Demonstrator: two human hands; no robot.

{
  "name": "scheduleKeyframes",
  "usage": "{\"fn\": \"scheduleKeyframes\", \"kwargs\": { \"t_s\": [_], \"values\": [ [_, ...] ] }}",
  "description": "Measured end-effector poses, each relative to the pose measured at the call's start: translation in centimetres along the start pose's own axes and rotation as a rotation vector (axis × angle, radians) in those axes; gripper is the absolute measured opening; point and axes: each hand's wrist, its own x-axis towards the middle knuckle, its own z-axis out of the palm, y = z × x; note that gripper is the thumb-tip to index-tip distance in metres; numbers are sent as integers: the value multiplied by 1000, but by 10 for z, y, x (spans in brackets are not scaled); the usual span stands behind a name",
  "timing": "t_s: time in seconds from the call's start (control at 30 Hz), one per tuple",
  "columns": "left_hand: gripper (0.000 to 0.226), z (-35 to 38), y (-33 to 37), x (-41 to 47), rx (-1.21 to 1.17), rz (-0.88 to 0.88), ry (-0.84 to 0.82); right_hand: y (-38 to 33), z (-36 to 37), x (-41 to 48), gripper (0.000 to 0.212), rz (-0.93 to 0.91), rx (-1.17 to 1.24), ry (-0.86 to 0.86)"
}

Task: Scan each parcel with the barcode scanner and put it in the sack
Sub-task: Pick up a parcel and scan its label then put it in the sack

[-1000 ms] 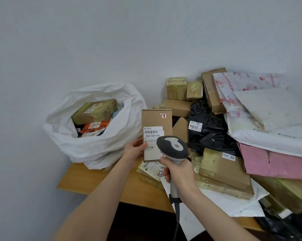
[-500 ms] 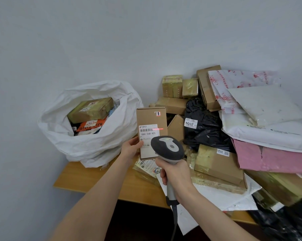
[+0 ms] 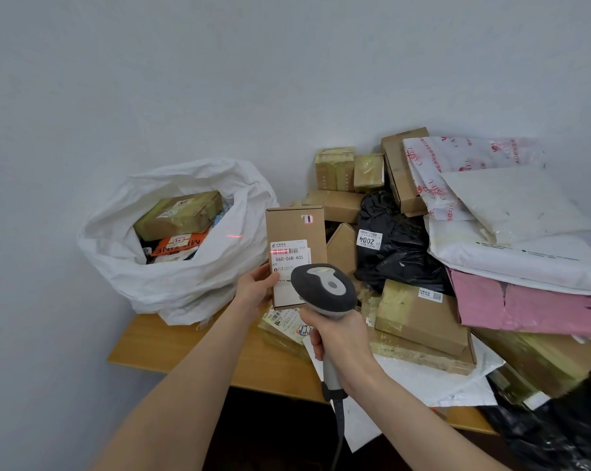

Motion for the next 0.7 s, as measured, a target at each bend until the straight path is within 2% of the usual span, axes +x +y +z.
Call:
{"fn": "scheduleKeyframes", "kwargs": {
  "t_s": [0.2, 0.37, 0.53, 0.7],
  "values": [
    [45, 2, 1, -9, -8, 16, 4, -1, -5, -5, 23, -25, -14, -37],
    [44, -3, 9, -20, 34, 58, 43, -9, -2, 2, 15, -47, 72, -93],
    [36, -32, 48, -9, 17, 96, 125, -35, 26, 29, 17, -102, 119, -116],
    [40, -98, 121, 54, 55, 334, 289, -68, 71, 82, 14, -133, 184, -33]
  ]
}}
